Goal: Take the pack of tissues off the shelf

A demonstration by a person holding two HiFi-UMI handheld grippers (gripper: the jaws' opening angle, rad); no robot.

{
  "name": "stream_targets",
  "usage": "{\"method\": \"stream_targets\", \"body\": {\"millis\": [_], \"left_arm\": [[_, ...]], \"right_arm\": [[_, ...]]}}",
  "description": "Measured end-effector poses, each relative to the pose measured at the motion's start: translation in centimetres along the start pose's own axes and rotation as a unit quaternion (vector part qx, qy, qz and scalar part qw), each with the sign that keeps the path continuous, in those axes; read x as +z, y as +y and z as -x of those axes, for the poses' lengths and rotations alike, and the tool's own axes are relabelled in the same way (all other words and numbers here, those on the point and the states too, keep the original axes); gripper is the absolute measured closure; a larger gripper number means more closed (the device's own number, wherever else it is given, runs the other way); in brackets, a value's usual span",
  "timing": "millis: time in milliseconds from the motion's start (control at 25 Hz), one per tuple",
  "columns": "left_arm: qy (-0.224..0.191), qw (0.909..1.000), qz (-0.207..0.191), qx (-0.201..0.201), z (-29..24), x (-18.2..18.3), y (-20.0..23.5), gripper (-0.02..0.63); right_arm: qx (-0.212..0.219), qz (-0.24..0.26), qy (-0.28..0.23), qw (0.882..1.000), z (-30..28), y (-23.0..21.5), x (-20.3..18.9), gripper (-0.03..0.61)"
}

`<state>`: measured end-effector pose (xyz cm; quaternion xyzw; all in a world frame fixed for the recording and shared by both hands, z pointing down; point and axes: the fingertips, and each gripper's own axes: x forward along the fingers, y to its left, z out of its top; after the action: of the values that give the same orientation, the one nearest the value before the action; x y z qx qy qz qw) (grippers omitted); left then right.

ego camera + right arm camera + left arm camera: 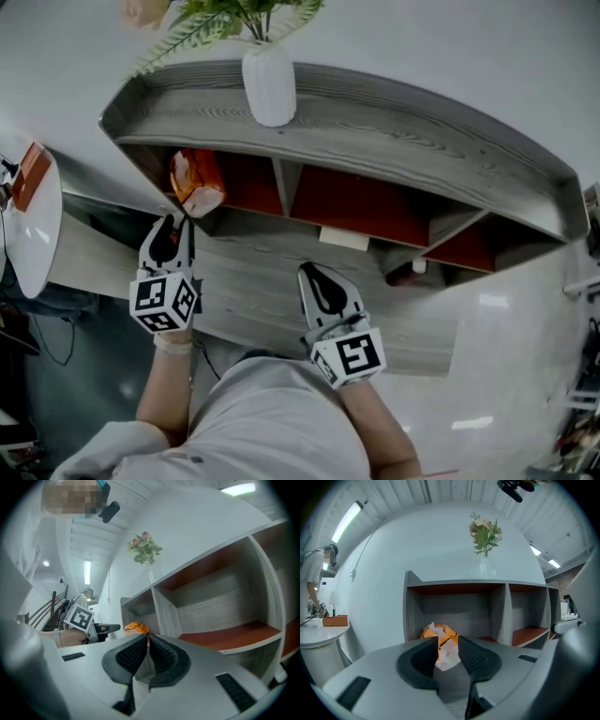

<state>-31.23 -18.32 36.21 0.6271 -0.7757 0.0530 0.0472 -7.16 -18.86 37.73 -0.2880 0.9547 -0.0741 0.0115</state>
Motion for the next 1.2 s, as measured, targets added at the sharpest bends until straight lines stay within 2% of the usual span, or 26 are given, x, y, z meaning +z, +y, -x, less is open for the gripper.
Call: {"method": "stream_targets", "body": {"millis": [280,600,800,1200], "left_arm": [[0.001,0.9998,0.021,-0.005,-4.2,-0.4,2.5,0.492],[0.013,0.9997,0.020,-0.008,-6.7,-1.3,3.0,0.497],[0.009,0.9996,0.023,-0.017,-6.4,-1.5,3.2,0.575],[-0.010,0.9993,0.020,-0.028,-3.0,-1.0,2.1,0.591]], "right_arm": [[-0.023,0.011,-0.015,1.000,-1.7,-0.2,1.6,0.552],[-0.050,0.018,-0.004,0.999,-2.5,-1.4,1.2,0.552],[-0.050,0.020,-0.001,0.999,-2.6,-1.1,1.1,0.552],[-0.045,0.023,-0.001,0.999,-1.2,-0.2,1.2,0.552]]}}
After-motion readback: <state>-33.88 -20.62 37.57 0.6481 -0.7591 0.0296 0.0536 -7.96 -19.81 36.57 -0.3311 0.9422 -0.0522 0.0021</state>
